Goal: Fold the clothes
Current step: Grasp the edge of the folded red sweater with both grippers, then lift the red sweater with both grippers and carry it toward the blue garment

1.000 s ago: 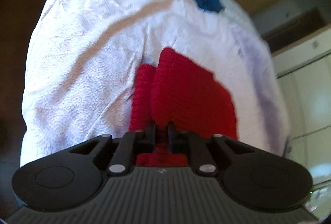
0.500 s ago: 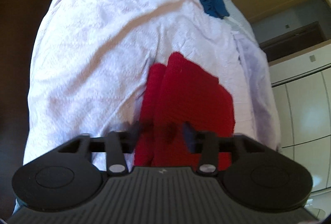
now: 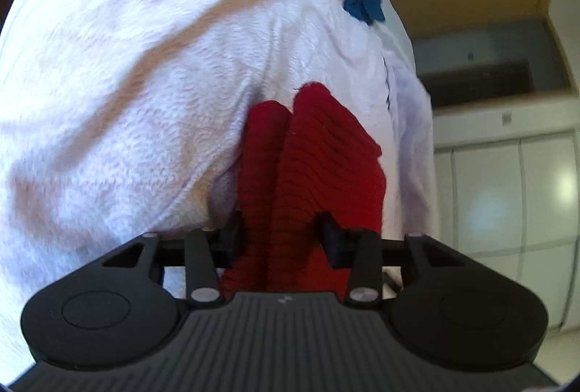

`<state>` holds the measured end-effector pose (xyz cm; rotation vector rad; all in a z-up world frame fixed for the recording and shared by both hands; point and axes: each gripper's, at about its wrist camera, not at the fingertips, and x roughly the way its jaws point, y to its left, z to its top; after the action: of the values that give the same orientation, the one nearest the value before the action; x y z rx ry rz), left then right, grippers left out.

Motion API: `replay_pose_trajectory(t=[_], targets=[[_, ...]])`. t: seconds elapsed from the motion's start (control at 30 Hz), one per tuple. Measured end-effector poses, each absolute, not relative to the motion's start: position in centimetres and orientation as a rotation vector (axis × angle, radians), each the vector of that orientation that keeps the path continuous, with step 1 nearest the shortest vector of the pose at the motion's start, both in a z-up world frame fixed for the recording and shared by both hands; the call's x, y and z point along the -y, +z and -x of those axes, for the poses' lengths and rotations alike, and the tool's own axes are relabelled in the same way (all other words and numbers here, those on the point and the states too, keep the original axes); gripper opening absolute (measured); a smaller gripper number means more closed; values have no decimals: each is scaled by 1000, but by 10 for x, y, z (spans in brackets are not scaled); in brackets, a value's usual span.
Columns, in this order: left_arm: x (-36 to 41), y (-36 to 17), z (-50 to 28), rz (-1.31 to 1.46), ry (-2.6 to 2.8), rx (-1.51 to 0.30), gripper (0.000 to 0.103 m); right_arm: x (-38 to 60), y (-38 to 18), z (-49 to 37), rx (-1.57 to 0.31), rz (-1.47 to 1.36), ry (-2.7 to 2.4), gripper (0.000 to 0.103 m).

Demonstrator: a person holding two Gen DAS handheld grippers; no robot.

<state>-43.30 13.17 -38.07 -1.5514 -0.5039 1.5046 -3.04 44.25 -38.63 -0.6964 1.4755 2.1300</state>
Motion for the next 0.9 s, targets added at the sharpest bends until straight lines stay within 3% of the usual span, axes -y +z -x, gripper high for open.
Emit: replay_pose_trajectory(t=[0.4, 0.47, 0.5, 0.53, 0.63, 0.9], targets=[[-145, -397, 441, 1584, 1451, 493, 34, -471, -435, 77, -1802, 810, 2222, 74], [-148, -398, 442, 1581, 1441, 493, 27, -467, -436, 87, -1781, 840, 2227, 60], [-148, -397, 443, 1578, 1439, 493, 23, -465, -437, 90, -1790, 842, 2215, 41], [-149, -396, 444, 1574, 1437, 492, 21, -464, -437, 90, -1808, 825, 2200, 33], [-150, -384, 444, 1556, 1435, 459, 18, -459, -429, 80, -1813, 759, 2187, 24], [-155, -331, 456, 1548, 1378, 378, 17, -424, -378, 39, -1892, 537, 2072, 21]])
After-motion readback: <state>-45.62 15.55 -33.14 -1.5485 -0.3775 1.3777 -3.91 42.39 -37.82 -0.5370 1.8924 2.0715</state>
